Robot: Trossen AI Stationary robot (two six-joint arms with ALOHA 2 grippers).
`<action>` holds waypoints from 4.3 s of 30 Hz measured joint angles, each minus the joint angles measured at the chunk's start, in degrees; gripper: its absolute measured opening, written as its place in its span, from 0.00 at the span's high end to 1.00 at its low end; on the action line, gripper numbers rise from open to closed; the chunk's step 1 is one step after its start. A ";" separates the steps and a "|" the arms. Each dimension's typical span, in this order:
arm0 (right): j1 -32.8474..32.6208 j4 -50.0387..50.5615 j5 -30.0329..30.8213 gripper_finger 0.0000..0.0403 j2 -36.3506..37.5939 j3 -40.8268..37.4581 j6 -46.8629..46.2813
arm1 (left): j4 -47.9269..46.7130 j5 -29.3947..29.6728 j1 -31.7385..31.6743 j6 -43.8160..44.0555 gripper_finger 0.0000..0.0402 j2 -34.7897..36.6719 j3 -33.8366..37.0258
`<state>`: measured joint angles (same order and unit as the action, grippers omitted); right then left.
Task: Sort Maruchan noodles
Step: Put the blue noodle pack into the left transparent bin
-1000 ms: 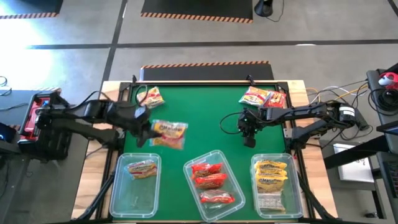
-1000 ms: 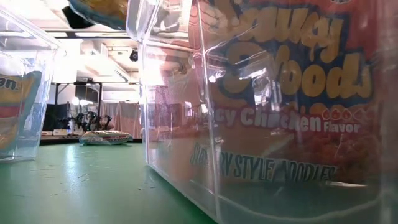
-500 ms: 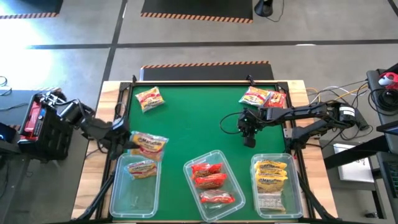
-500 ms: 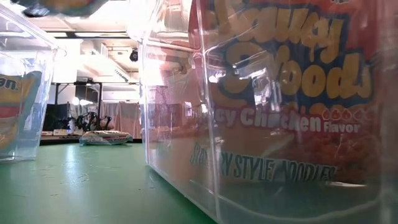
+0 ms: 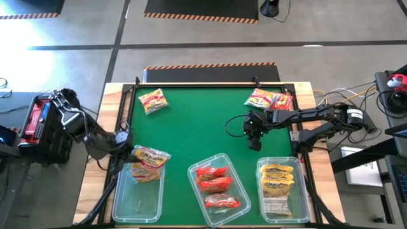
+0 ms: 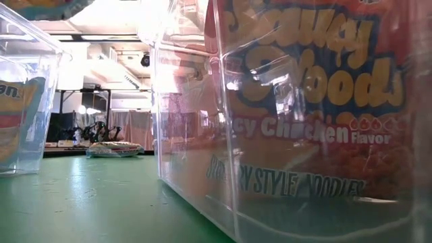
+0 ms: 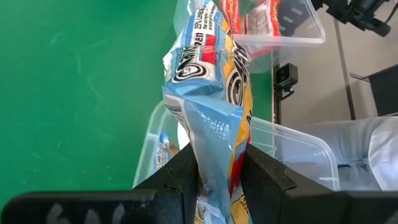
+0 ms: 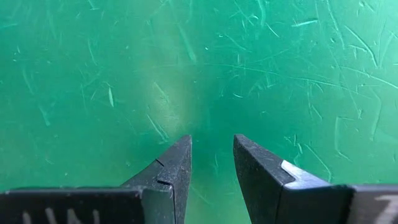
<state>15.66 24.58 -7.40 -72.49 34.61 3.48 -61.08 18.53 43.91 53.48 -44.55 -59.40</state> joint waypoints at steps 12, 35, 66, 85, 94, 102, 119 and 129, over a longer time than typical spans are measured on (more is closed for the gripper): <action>0.00 0.00 0.00 0.73 0.00 0.00 0.01 | -1.40 4.61 8.66 10.84 0.79 -3.59 0.96; 0.01 -0.02 0.00 0.73 0.00 0.02 0.00 | -7.52 8.93 15.81 28.23 0.79 -14.42 3.19; 0.01 0.00 0.00 0.73 0.00 0.02 -0.01 | 3.23 -1.17 16.01 37.14 0.67 -17.97 13.01; 0.00 -0.02 0.01 0.73 0.00 0.02 0.07 | 3.58 -2.03 15.95 33.95 0.55 -17.79 10.88; 0.02 -0.02 0.00 0.73 0.00 0.02 0.07 | -0.50 3.97 15.64 33.95 0.55 -17.38 8.66; 0.02 -0.04 0.00 0.73 0.00 0.02 0.05 | -7.99 15.25 10.77 34.00 0.55 -17.20 3.92; 0.00 -0.03 0.01 0.73 0.00 0.02 0.02 | 1.83 15.06 -31.16 -3.42 0.55 -17.26 -1.25; 0.00 -0.03 0.00 0.73 0.00 0.02 0.07 | 9.36 10.27 -54.00 -1.94 0.55 -25.72 -1.27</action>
<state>15.66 24.55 -7.40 -72.49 34.63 3.55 -51.72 28.80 -10.10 51.54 -70.27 -60.66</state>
